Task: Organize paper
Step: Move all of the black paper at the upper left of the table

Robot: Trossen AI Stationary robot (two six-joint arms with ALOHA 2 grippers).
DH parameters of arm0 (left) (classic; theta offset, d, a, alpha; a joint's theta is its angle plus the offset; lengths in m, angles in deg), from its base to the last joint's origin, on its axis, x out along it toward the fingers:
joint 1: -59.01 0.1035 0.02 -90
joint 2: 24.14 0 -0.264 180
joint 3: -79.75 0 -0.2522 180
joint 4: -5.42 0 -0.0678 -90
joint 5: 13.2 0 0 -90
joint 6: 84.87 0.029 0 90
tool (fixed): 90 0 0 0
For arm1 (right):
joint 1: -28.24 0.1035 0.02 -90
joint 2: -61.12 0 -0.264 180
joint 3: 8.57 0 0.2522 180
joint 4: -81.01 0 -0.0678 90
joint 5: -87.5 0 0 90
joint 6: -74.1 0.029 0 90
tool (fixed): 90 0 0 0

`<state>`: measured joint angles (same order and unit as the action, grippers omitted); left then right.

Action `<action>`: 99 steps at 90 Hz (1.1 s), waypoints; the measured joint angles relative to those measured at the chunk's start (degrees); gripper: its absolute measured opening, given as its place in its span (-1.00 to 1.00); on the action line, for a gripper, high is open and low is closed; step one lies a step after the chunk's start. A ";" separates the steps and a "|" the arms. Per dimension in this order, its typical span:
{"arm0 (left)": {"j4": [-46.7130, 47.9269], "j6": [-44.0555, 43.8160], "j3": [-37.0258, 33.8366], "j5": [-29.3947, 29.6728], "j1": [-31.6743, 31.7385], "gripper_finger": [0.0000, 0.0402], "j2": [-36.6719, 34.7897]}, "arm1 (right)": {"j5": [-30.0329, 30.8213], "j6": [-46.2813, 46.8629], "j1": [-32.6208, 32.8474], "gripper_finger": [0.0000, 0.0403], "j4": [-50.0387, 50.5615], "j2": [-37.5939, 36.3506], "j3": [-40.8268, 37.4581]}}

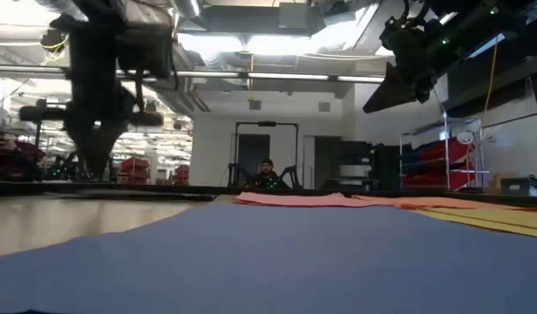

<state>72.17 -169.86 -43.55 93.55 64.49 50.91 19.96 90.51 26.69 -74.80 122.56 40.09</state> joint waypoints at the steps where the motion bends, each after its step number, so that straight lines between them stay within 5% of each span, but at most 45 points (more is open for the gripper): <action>1: -0.04 0.20 0.29 0.00 -0.17 -1.00 0.00 | 0.00 0.00 0.00 -1.00 -0.01 -0.01 0.00; 12: -3.44 6.85 2.63 0.30 -1.73 -1.00 -0.02 | 0.00 0.00 0.02 -1.00 -0.01 -0.02 0.00; 31: -28.96 27.41 2.82 -0.14 0.71 -1.00 1.71 | 0.00 -0.17 0.02 -1.00 -0.02 -0.02 0.00; 55: -46.87 50.86 2.82 -12.10 9.52 -1.00 10.39 | 0.00 -0.20 0.00 -1.00 -0.03 0.00 -0.02; 73: -47.02 64.92 5.24 -17.74 13.06 -1.00 17.64 | 0.00 -0.20 0.01 -1.00 -0.06 0.00 -0.02; 99: -36.81 71.52 8.44 -18.05 14.14 -1.00 23.37 | 0.00 0.28 0.00 -1.00 -0.04 -0.01 -0.02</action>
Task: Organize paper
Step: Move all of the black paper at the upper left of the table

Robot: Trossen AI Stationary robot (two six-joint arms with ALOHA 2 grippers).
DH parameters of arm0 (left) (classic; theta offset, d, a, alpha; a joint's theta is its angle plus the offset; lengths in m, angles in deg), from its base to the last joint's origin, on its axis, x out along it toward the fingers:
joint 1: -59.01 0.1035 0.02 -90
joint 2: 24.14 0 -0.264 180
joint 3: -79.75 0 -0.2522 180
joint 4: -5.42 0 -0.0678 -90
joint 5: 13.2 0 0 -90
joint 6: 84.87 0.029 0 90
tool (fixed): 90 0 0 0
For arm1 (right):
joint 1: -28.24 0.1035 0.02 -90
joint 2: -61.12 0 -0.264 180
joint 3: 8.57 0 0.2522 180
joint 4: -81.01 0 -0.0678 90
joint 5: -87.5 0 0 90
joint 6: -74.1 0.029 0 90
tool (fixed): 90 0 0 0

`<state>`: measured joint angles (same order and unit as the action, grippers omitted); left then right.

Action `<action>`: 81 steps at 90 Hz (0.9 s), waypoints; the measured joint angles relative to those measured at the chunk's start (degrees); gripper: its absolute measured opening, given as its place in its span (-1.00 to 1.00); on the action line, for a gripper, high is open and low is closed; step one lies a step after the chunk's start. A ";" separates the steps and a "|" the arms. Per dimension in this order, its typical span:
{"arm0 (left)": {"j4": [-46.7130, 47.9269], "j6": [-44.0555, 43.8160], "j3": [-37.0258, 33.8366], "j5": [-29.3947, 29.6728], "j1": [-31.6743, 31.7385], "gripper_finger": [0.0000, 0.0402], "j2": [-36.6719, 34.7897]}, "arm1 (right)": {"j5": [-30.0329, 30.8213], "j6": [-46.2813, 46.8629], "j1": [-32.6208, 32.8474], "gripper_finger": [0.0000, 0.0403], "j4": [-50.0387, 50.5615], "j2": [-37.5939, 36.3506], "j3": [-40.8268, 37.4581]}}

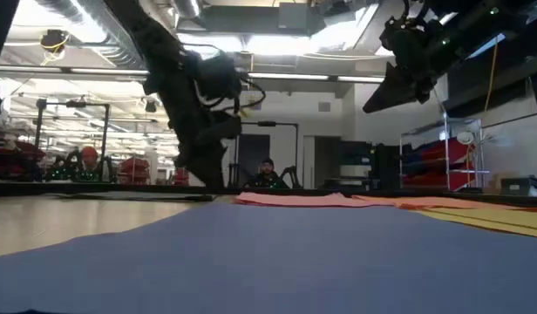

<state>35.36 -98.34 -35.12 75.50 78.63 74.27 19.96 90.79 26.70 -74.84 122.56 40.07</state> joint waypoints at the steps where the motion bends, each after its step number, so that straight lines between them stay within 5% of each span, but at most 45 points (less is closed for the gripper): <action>1: 0.20 0.00 0.01 0.00 0.00 -1.00 0.00 | 0.01 0.00 0.01 -1.00 0.00 0.00 0.00; 81: 11.05 -2.82 0.04 0.45 -2.07 -1.00 -4.08 | 0.04 -0.05 0.01 -1.00 0.06 0.01 0.00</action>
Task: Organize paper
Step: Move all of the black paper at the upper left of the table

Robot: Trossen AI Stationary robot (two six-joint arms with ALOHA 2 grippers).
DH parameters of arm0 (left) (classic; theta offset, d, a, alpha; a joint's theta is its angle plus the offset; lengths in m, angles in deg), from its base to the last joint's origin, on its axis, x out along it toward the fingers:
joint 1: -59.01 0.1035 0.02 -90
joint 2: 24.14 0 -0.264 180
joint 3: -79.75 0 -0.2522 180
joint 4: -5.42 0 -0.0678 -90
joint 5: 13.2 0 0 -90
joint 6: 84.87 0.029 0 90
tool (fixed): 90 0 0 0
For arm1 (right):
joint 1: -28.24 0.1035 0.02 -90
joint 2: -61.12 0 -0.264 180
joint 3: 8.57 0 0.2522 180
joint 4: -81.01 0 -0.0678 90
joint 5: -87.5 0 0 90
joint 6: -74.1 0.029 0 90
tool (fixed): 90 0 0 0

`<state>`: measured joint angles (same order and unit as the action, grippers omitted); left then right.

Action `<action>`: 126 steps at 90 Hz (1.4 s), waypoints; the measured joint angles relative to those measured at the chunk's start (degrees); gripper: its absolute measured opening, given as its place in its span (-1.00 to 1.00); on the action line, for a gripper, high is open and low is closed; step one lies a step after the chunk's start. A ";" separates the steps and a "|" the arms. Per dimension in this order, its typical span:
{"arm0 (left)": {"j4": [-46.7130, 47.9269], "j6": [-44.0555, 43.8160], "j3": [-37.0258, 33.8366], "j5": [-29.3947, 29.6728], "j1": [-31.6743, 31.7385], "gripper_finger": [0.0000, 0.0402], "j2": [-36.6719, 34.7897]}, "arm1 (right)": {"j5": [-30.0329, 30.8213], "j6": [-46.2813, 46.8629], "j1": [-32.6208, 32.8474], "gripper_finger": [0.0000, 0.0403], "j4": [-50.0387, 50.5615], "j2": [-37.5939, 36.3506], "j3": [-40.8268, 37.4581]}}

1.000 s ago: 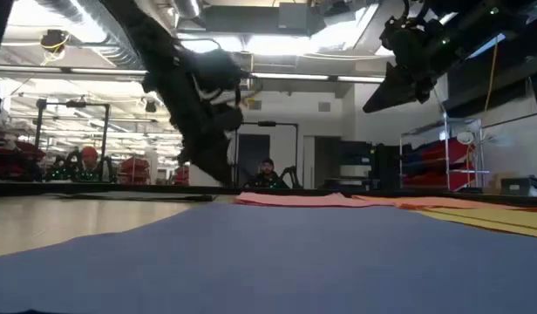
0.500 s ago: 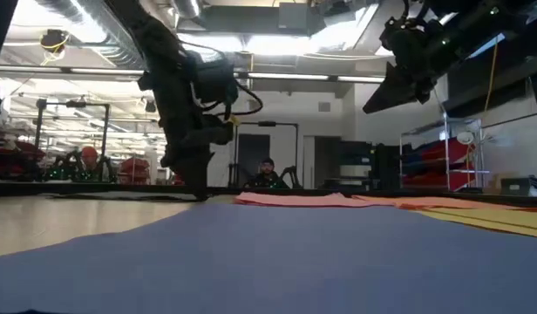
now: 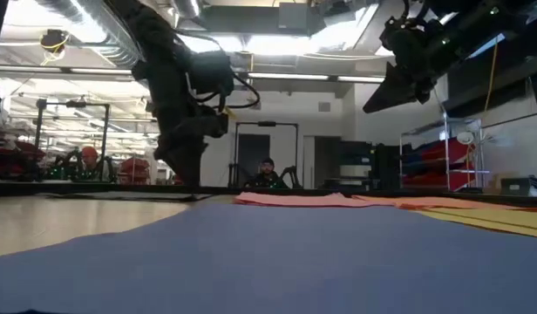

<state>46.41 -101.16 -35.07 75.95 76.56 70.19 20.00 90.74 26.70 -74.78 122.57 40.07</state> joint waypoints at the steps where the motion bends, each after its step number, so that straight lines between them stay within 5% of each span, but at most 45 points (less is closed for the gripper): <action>1: -0.02 0.00 0.00 -0.01 -0.03 -1.00 -0.07 | 0.00 -0.01 0.01 -1.00 -0.01 0.00 0.00; 45: 12.69 5.91 2.56 1.26 -9.82 -1.00 -4.84 | 0.55 -0.09 0.00 -1.00 -0.02 0.00 0.00; 126: 8.66 13.26 2.58 5.31 -6.98 -1.00 4.31 | 0.59 -0.25 -0.01 -1.00 0.05 -0.02 0.00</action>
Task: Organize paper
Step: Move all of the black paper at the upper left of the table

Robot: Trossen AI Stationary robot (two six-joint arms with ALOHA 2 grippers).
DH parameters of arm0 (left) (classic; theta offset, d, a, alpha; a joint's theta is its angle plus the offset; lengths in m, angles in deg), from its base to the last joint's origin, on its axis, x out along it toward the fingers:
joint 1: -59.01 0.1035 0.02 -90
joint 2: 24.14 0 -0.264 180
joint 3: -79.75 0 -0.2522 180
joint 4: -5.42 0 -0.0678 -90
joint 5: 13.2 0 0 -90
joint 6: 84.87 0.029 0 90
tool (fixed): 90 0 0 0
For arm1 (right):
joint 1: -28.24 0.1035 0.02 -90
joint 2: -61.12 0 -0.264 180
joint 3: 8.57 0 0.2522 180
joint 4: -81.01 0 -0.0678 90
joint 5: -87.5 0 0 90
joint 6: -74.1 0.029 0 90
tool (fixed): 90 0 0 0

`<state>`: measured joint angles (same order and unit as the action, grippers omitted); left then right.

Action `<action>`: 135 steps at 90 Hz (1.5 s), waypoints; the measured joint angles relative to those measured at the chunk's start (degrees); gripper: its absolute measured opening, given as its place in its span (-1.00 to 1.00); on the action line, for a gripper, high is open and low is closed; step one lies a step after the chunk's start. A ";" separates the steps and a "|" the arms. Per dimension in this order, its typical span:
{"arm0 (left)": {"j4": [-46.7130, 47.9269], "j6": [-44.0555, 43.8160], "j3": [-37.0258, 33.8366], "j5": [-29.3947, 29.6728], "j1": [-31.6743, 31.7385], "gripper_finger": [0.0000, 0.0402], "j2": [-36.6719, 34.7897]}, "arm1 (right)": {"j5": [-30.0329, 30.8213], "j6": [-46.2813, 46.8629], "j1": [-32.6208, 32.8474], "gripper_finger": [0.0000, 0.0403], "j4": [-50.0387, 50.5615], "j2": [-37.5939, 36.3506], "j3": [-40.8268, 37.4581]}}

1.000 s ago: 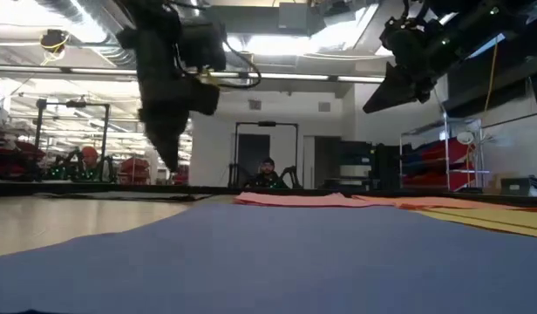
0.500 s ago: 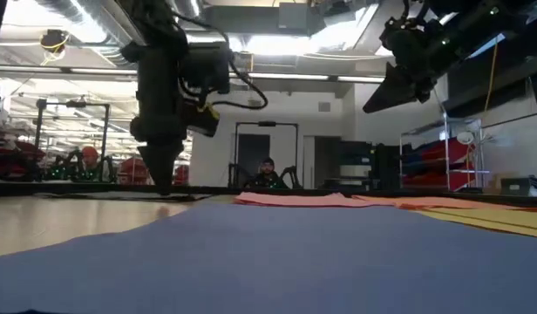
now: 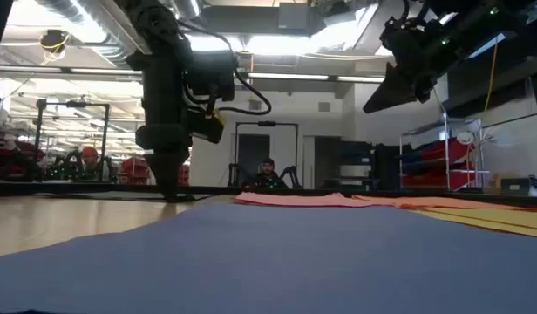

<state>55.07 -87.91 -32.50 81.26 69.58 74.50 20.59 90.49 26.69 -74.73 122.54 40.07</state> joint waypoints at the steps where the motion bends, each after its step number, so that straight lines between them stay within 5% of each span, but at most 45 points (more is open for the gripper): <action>1: 0.02 0.11 0.00 0.16 0.00 -1.00 -0.02 | 0.00 0.00 0.00 -1.00 -0.03 0.01 0.00; 48: 1.19 1.66 -0.02 2.25 3.42 -1.00 -0.01 | 0.02 0.09 0.01 -1.00 -0.03 0.02 0.00; 110: 2.34 -6.14 -0.26 -2.62 -5.99 -1.00 -1.58 | 0.00 0.26 0.00 -1.00 -0.06 0.02 0.00; 135: 0.17 -4.83 -3.28 -2.80 -3.30 -1.00 -1.58 | -0.02 0.26 0.02 -1.00 -0.04 0.02 0.00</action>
<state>55.23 -92.73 -35.78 78.46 66.28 72.92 20.57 90.75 26.72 -74.77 122.57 40.07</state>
